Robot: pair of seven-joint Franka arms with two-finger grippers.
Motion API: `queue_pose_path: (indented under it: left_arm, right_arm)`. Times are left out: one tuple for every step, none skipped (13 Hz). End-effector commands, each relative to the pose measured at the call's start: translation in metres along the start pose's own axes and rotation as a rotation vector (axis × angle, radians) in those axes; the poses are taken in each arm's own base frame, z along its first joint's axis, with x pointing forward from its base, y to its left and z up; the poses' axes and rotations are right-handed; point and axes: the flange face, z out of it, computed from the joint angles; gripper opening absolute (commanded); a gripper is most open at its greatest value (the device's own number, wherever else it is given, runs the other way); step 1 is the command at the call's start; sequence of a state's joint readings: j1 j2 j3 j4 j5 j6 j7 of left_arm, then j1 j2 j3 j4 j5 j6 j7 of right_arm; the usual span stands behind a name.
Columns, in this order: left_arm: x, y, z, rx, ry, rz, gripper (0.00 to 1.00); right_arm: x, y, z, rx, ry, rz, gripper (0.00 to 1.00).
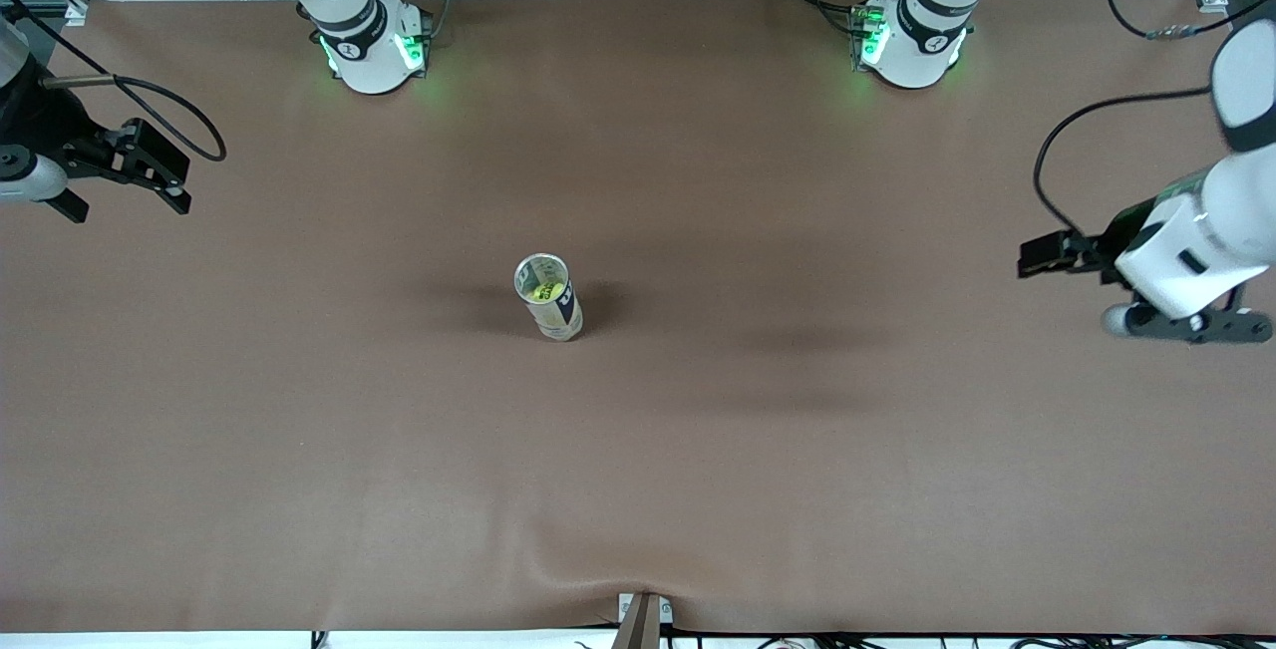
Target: Insert tennis ball vertically with right arm
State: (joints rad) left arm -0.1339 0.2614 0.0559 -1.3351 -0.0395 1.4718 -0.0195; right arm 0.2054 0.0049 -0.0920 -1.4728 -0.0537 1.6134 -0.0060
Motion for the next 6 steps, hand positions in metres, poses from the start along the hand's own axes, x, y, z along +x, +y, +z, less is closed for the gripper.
queue_pose_path:
  left_arm:
    - [-0.024, -0.001, -0.027, 0.030, -0.005, -0.013, 1.00]
    - [-0.030, -0.003, -0.029, 0.021, -0.028, -0.016, 1.00]
    - [-0.036, -0.004, -0.032, 0.028, -0.041, -0.016, 1.00]
    - [-0.037, -0.005, -0.034, 0.041, -0.043, -0.016, 1.00]
    - [-0.041, -0.001, -0.037, 0.042, -0.043, -0.012, 1.00]
    - [-0.040, 0.004, -0.037, 0.035, -0.043, -0.008, 1.00]
  right_arm:
    - [0.002, 0.002, -0.002, 0.002, -0.018, 0.000, 1.00]
    - [-0.004, 0.001, 0.003, 0.002, -0.072, -0.006, 1.00]
    - [-0.014, -0.007, 0.007, 0.003, -0.148, -0.010, 1.00]
    - [-0.019, -0.013, 0.009, 0.001, -0.188, -0.022, 1.00]
    - [-0.019, -0.013, 0.009, 0.006, -0.191, -0.024, 1.00]
    - [-0.019, -0.012, 0.010, 0.011, -0.193, -0.022, 1.00]
